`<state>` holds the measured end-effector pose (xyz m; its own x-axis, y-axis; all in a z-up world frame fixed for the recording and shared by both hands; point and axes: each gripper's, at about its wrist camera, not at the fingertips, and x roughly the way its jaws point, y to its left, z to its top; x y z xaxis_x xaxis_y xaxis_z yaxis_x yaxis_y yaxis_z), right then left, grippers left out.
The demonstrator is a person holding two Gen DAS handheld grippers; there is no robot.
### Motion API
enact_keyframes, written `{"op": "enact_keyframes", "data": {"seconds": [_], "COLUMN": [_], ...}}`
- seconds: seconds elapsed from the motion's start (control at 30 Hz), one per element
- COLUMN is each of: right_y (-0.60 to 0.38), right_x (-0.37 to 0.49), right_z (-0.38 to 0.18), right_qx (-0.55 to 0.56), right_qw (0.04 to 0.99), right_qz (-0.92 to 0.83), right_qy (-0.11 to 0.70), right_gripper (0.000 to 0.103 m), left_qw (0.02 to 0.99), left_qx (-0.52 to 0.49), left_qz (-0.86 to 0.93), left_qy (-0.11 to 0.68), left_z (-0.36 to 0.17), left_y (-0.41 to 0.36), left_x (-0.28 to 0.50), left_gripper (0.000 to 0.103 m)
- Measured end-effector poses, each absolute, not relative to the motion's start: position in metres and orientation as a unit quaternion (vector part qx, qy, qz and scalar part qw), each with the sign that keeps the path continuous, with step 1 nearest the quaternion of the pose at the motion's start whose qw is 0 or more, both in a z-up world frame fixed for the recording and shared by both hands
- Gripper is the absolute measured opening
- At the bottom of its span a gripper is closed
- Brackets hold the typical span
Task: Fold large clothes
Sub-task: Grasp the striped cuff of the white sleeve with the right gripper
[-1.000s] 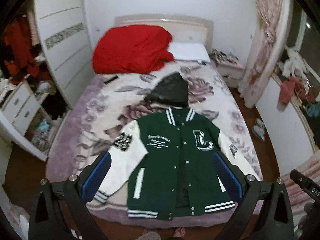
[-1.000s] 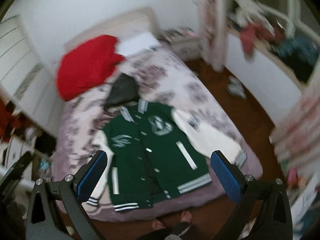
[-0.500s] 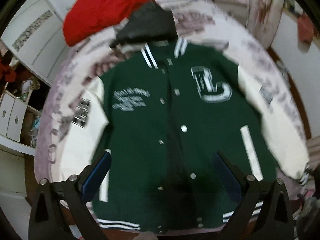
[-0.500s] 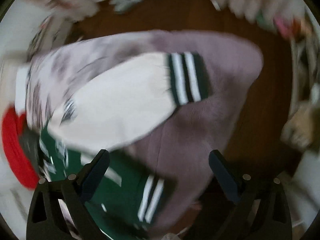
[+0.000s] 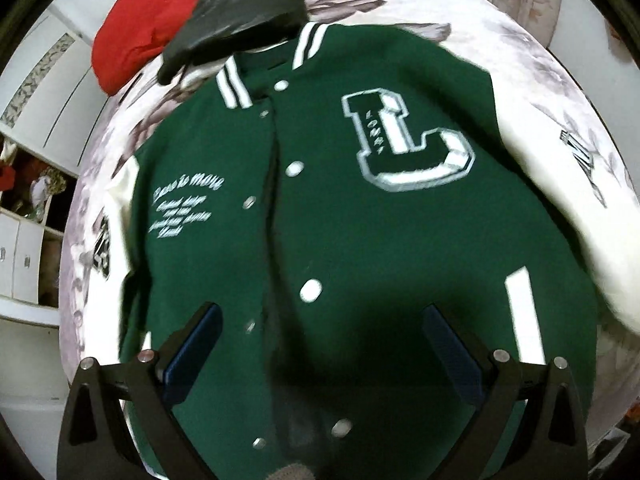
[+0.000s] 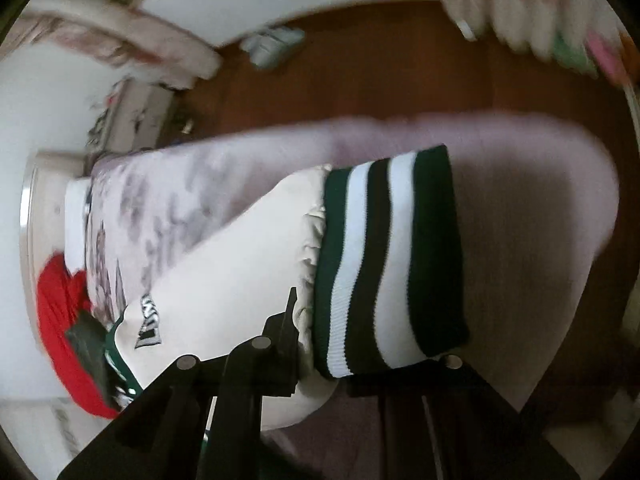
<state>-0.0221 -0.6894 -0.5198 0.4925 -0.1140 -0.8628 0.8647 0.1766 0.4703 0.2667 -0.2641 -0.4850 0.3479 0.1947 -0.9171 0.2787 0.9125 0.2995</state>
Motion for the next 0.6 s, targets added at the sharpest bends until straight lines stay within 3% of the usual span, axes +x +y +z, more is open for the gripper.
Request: {"op": "enact_keyframes", "data": {"seconds": [0.13,0.3,0.4,0.6], "right_y": [-0.745,-0.801,-0.822,-0.786], "right_x": [0.018,0.093,0.105,0.147], "right_z": [-0.485,-0.499,-0.504,-0.411], "right_qx": [0.482,0.431,0.457,0.422], "right_qw": [0.713,0.720,0.709,0.778], "right_qz": [-0.379,-0.381,-0.379,-0.317], "right_qy": [0.341,0.389,0.380,0.342], "right_gripper": [0.014,0.014,0.014,0.015], "left_qw": [0.795,0.797,0.794,0.812], "left_qx": [0.212,0.225,0.223,0.180], "left_qz": [-0.040,-0.040,-0.034,-0.022], "left_qy": [0.568,0.559,0.564,0.554], "left_z": [-0.503,-0.535,-0.547,-0.522], "left_y": [-0.290,-0.319,-0.328,-0.292], "left_x": [0.292,0.332,0.355,0.372], "left_gripper": [0.103,0.103,0.103,0.103]}}
